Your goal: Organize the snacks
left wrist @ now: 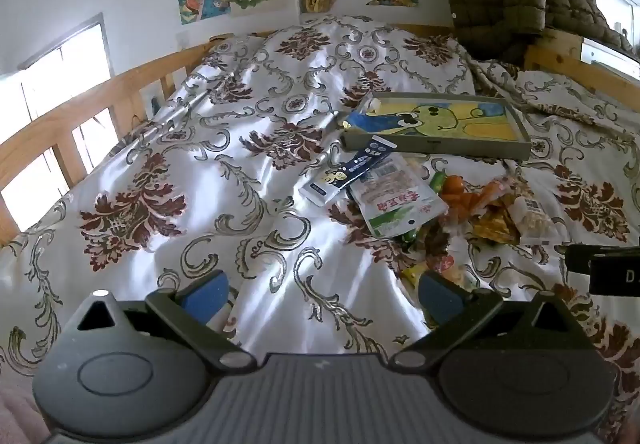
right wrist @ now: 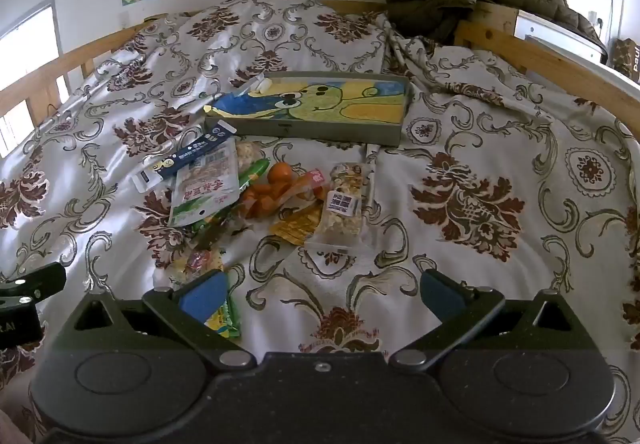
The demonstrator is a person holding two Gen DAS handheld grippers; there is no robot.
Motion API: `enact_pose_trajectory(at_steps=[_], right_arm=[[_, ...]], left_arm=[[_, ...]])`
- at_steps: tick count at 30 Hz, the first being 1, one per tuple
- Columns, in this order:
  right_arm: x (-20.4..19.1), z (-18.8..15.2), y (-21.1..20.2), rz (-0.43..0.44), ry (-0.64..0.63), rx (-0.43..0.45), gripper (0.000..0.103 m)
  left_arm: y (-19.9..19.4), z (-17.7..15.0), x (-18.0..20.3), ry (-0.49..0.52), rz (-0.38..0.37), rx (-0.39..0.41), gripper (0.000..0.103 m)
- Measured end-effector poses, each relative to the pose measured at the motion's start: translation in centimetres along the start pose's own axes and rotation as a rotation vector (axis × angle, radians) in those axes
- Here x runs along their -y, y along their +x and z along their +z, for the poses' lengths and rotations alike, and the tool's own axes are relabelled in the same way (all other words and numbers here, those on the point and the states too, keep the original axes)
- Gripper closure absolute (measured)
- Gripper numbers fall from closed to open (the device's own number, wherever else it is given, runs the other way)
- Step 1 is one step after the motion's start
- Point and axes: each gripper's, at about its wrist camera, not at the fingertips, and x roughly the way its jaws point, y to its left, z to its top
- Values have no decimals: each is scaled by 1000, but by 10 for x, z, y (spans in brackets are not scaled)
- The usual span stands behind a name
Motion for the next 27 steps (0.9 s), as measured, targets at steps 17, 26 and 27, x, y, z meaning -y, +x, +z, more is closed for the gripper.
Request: enact_pose_trajectory(at_steps=[17, 26, 27], right_arm=[[-2, 0, 1, -4, -5, -4, 1], [-2, 0, 1, -6, -7, -6, 1], [-2, 0, 1, -7, -7, -6, 1]], left_arm=[[4, -4, -10, -2, -5, -4, 0], [6, -3, -10, -4, -7, -7, 0], [4, -3, -8, -6, -6, -8, 0]])
